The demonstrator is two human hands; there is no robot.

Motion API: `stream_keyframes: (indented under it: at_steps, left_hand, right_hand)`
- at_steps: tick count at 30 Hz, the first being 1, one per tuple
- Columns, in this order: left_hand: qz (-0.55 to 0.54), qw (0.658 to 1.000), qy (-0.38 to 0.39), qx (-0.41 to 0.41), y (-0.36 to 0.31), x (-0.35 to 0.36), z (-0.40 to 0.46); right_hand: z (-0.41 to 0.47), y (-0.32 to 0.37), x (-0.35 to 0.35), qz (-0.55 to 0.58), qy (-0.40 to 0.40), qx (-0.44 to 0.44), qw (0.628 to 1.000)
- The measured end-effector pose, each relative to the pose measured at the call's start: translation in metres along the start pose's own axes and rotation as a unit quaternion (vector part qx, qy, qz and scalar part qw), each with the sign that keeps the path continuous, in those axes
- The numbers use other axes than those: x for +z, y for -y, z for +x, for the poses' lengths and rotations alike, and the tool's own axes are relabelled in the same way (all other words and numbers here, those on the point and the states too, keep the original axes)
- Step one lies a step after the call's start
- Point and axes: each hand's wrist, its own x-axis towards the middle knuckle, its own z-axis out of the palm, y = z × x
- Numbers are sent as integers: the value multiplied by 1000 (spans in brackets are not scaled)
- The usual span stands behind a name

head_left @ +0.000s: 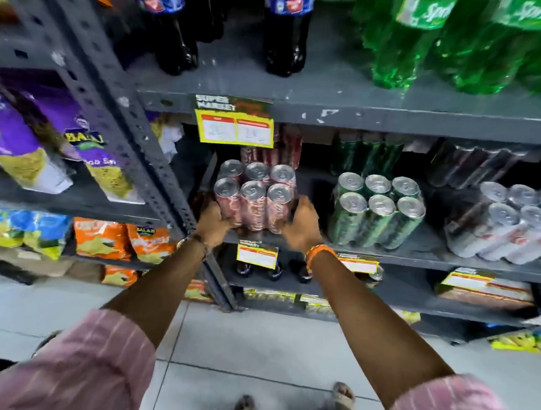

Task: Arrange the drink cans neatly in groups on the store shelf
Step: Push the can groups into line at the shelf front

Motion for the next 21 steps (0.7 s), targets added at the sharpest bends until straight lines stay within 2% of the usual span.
stream_keyframes:
  at_steps: [5,14,21]
  left_hand:
    - [-42,999,24,23,18,-3,4]
    - [28,999,-16,19,31,-4,4]
    - [71,997,-7,-2,28,-7,7]
  right_hand:
    - [-2,-1,19,124,-10,30,992]
    - [-10,1,23,126,-8,43,991]
    - [-13,7,18,107,7,41,993]
